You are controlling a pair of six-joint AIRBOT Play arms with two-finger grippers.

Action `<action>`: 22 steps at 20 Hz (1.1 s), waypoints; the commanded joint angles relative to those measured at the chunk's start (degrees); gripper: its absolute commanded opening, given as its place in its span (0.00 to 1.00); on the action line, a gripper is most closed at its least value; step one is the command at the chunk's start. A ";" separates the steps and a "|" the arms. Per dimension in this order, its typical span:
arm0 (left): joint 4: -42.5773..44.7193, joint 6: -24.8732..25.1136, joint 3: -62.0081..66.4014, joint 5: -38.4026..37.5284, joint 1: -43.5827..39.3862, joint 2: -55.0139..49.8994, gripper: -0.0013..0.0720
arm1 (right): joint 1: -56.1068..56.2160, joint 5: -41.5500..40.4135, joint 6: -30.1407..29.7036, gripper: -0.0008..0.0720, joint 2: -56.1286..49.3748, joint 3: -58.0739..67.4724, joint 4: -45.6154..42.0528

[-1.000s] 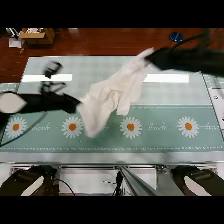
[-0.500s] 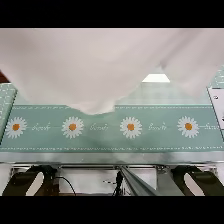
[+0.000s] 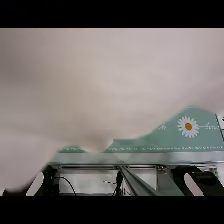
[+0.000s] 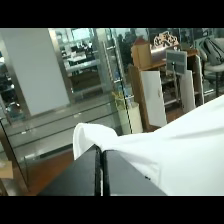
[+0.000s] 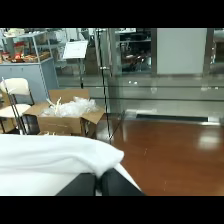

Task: Fold the shirts.

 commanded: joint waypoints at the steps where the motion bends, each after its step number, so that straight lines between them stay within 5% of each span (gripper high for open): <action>1: 0.09 -2.36 1.42 -8.39 0.07 -0.44 0.04 | -0.04 11.78 4.17 0.06 0.09 1.88 -1.36; 5: 2.93 -2.43 -4.44 -17.40 0.07 -1.62 0.04 | -0.04 33.75 0.22 0.05 -4.37 1.86 -11.65; 10: 2.78 1.09 -20.72 -15.04 0.04 -8.13 0.04 | 0.00 34.88 -3.30 0.05 -13.79 -7.48 -9.64; 15: 0.92 6.38 -30.58 -4.39 -0.07 -26.38 0.04 | -0.04 22.23 -8.68 0.06 -30.29 -16.28 -14.12; 22: 0.22 6.43 -30.58 19.80 -3.65 -47.28 0.04 | -0.02 -0.57 -5.33 0.06 -52.74 -16.28 -11.74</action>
